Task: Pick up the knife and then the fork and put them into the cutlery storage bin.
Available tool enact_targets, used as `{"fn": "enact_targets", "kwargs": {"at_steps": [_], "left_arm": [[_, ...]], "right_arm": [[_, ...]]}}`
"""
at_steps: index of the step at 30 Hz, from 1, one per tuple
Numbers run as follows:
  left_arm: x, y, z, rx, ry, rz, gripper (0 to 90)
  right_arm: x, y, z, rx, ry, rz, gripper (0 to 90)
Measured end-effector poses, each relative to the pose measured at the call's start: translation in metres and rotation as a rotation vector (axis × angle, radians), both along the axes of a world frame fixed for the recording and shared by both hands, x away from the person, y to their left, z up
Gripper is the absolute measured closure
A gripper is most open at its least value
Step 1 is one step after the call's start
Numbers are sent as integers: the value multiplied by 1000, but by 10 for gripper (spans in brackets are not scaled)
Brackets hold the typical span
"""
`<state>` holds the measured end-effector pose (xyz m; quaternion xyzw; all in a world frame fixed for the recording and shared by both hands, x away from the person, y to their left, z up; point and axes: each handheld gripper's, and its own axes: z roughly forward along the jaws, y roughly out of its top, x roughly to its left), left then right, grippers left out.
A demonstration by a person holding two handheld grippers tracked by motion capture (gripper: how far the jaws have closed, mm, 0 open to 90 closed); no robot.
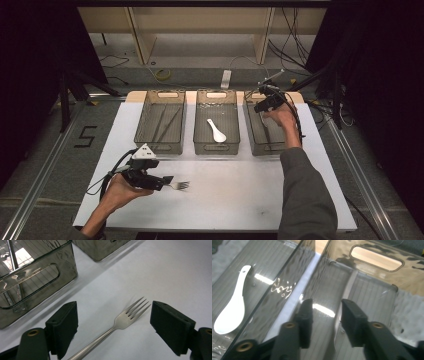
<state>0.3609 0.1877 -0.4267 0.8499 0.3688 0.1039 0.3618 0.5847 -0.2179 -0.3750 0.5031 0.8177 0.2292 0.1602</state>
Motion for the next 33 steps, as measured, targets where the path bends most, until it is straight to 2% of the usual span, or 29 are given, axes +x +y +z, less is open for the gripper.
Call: {"fn": "enact_targets", "kwargs": {"at_steps": [5, 10, 13, 22, 25, 28, 33], "left_arm": [[1, 0, -2, 11, 12, 3, 217], [4, 1, -3, 36, 14, 7, 214], [5, 3, -2, 32, 9, 14, 213], [8, 4, -3, 40, 9, 31, 211], [9, 4, -3, 48, 13, 24, 211], [9, 4, -3, 48, 11, 29, 211], [12, 5, -2, 62, 14, 23, 206]], "right_arm": [[-9, 0, 6, 11, -15, 23, 430], [-27, 0, 16, 91, -36, 69, 339], [-43, 1, 21, 155, -58, 114, 331], [-101, 14, 24, 175, -96, 258, 301], [-119, 18, 22, 189, -127, 288, 302], [-138, 22, 16, 208, -130, 327, 302], [-164, 23, 7, 241, -140, 350, 301]]}}
